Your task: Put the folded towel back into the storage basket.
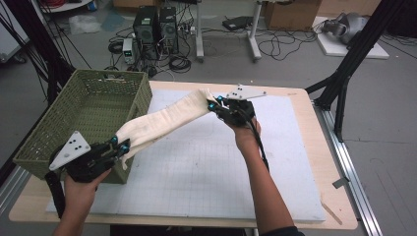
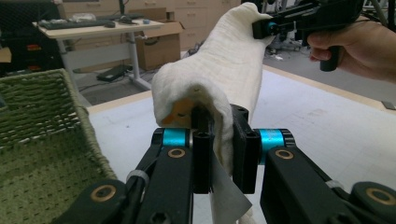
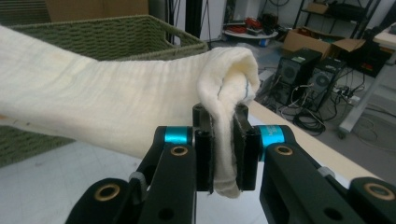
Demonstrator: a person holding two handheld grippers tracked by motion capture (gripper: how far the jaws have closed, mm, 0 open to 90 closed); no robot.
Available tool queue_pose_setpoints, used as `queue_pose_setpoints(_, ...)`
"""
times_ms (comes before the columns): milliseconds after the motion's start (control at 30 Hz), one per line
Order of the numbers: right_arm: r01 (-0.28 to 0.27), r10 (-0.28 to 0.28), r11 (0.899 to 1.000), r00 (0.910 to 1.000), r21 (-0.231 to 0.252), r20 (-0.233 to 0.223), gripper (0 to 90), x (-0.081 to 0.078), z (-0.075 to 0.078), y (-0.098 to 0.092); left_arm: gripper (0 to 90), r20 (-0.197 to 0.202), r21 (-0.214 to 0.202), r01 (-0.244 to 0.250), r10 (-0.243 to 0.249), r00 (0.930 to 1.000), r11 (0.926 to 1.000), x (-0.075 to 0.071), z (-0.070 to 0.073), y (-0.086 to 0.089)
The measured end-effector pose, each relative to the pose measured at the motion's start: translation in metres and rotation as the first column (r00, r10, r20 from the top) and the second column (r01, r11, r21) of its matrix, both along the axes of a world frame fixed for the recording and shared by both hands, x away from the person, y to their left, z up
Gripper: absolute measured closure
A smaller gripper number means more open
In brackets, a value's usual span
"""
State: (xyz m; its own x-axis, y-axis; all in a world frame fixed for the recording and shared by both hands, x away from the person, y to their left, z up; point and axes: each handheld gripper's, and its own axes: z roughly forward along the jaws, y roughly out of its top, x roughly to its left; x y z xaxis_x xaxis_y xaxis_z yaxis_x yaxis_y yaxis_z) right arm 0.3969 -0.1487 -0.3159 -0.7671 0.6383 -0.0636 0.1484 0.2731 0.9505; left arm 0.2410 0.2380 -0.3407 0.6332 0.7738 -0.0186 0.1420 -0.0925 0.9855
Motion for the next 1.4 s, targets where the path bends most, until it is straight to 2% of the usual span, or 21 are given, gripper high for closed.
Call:
queue_pose_setpoints(200, -0.01, 0.01, 1.0, 0.9999, 0.001, 0.007, 81.5, 0.01, 0.012, 0.018, 80.7, 0.018, -0.017, -0.026, 0.026, 0.9995, 0.9995, -0.004, 0.005, 0.01)
queue_pose_setpoints(600, -0.016, 0.016, 1.0, 0.9994, -0.005, 0.03, 81.5, 0.034, 0.034, 0.061, 80.8, 0.026, -0.056, -0.07, 0.072, 0.9971, 0.9959, -0.008, 0.011, 0.027)
queue_pose_setpoints(800, -0.021, 0.021, 1.0, 0.9988, -0.013, 0.045, 81.5, 0.047, 0.044, 0.092, 80.8, 0.033, -0.042, -0.105, 0.106, 0.9938, 0.9936, -0.011, 0.013, 0.035)
queue_pose_setpoints(1033, -0.027, 0.027, 1.0, 0.9987, -0.007, 0.042, 81.6, 0.056, 0.049, 0.115, 80.7, 0.031, -0.021, -0.144, 0.145, 0.989, 0.9893, -0.013, 0.012, 0.043)
queue_pose_setpoints(1200, -0.043, 0.043, 0.999, 0.9984, -0.005, 0.036, 81.6, 0.066, 0.053, 0.139, 80.7, 0.033, -0.028, -0.168, 0.169, 0.9851, 0.9854, -0.015, 0.012, 0.05)
queue_pose_setpoints(1400, -0.048, 0.048, 0.999, 0.9984, -0.009, 0.028, 81.6, 0.072, 0.054, 0.157, 80.7, 0.033, -0.035, -0.192, 0.193, 0.9806, 0.9807, -0.018, 0.011, 0.058)
